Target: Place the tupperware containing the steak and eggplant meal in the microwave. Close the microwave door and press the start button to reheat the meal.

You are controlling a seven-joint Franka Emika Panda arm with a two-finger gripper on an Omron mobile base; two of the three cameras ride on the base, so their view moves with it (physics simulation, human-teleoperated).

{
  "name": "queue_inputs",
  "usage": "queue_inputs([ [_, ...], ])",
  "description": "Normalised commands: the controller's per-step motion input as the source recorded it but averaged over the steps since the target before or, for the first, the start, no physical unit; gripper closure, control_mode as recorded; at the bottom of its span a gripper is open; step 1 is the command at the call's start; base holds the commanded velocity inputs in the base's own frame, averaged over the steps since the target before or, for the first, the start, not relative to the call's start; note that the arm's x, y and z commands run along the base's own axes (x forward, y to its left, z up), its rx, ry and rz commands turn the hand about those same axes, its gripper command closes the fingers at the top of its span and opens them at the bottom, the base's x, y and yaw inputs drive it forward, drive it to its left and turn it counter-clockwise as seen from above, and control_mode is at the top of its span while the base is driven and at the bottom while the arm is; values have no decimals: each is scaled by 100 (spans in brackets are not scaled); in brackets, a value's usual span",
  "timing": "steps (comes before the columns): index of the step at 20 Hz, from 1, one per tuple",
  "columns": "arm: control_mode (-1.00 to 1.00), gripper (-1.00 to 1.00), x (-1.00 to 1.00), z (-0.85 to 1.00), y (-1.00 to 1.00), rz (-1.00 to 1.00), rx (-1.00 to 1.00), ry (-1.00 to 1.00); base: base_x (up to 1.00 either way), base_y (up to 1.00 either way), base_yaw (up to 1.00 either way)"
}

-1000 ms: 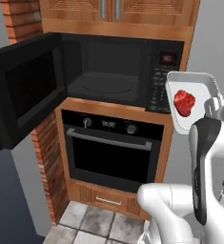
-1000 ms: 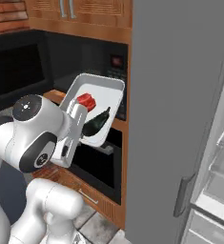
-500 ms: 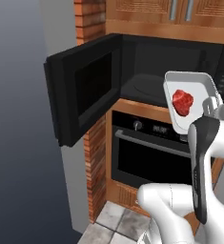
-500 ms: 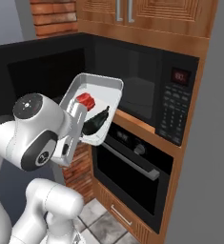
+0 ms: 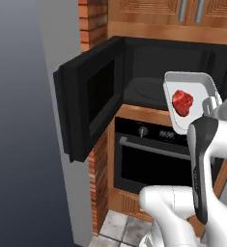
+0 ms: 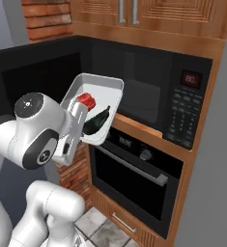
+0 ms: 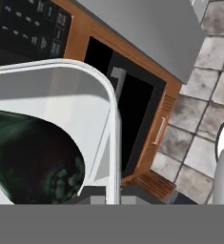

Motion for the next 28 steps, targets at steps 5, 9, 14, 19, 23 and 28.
queue_inputs([
  [5, 100, 100, 0, 0, 0, 0, 0, 0, 10, 33, -37],
  [9, 100, 100, 0, 0, 0, 0, 0, 0, 8, 41, -40],
  [14, 100, 100, 0, 0, 0, 0, 0, 0, 12, 46, -36],
  [19, 100, 100, 0, 0, 0, 0, 0, 0, 17, 46, -27],
  [23, 100, 100, 0, 0, 0, 0, 0, 0, 19, 26, -13],
  [28, 100, 100, 0, 0, 0, 0, 0, 0, 23, 14, -2],
])
